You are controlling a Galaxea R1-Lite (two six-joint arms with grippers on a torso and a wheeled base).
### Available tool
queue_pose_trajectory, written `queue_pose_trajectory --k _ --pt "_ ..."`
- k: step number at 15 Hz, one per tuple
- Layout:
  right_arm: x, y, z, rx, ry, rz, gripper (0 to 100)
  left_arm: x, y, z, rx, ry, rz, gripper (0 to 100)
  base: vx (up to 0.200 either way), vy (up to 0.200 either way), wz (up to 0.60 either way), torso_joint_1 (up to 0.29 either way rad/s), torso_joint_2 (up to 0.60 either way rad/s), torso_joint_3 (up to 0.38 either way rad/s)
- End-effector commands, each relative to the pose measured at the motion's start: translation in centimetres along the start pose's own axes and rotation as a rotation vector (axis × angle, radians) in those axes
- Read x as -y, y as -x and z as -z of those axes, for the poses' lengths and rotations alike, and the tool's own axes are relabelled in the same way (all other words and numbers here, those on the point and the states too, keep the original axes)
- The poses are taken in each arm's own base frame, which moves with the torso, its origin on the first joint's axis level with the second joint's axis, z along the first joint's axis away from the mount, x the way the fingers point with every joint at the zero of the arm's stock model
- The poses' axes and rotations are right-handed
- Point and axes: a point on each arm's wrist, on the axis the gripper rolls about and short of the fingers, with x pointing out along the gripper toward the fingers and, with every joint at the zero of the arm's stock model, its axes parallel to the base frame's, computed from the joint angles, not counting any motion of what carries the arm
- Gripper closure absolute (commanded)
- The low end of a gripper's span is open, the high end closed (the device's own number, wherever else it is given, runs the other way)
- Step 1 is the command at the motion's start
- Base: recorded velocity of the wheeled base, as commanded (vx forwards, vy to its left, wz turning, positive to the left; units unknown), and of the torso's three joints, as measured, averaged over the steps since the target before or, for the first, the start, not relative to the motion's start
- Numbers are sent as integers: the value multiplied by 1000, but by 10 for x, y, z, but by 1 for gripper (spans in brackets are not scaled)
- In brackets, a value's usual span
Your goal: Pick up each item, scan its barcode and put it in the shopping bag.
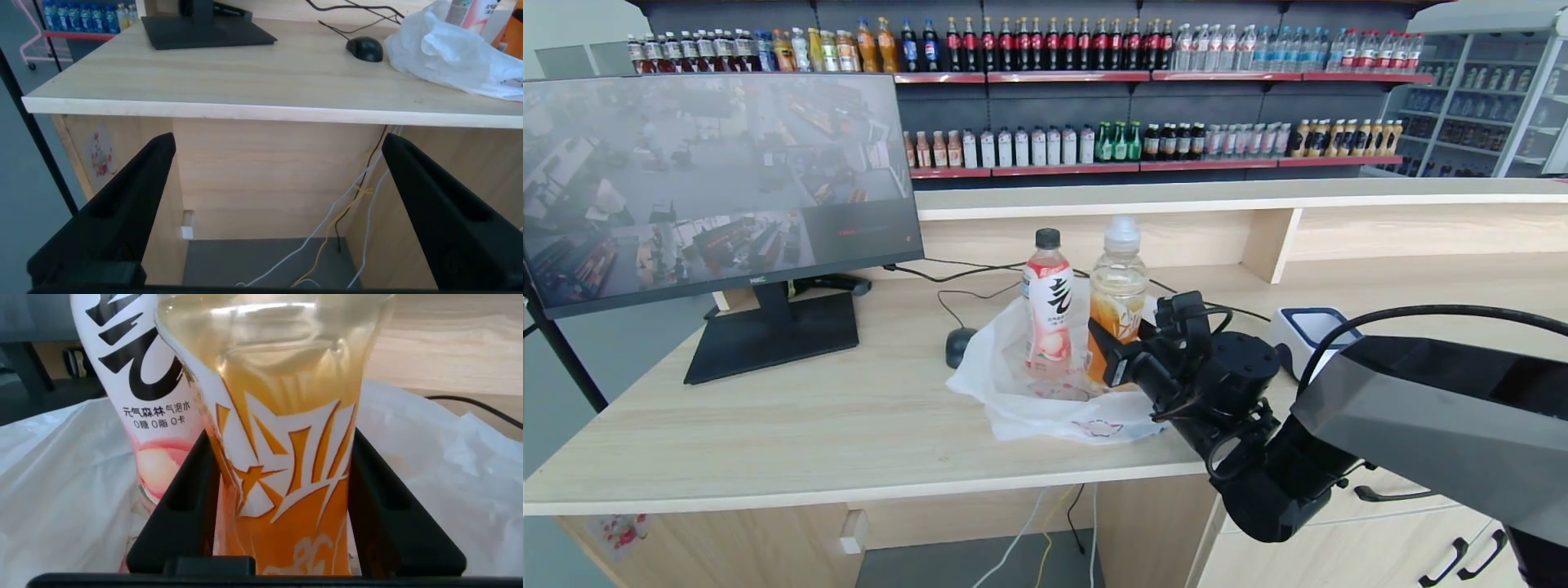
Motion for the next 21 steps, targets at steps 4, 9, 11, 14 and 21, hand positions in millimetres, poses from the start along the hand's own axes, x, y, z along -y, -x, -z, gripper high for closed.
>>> queue_pose_trajectory --k 4,9,11,14,21 --pt "0 3 0 -9 0 0 100 0 0 0 0 0 -1 0 0 0 0 0 0 0" --pt "-1 4 -8 7 -5 -3 0 0 0 0 0 0 -1 0 0 0 0 0 0 0" --pt "-1 5 -10 12 -5 -3 0 0 0 0 0 0 -1 0 0 0 0 0 0 0" --pt "-2 13 -24 19 -7 -6 0 0 0 0 2 0 -1 0 0 0 0 0 0 0" --pt "-12 76 -80 34 -15 -45 0 0 0 0 0 0 -1 0 0 0 0 0 0 0"
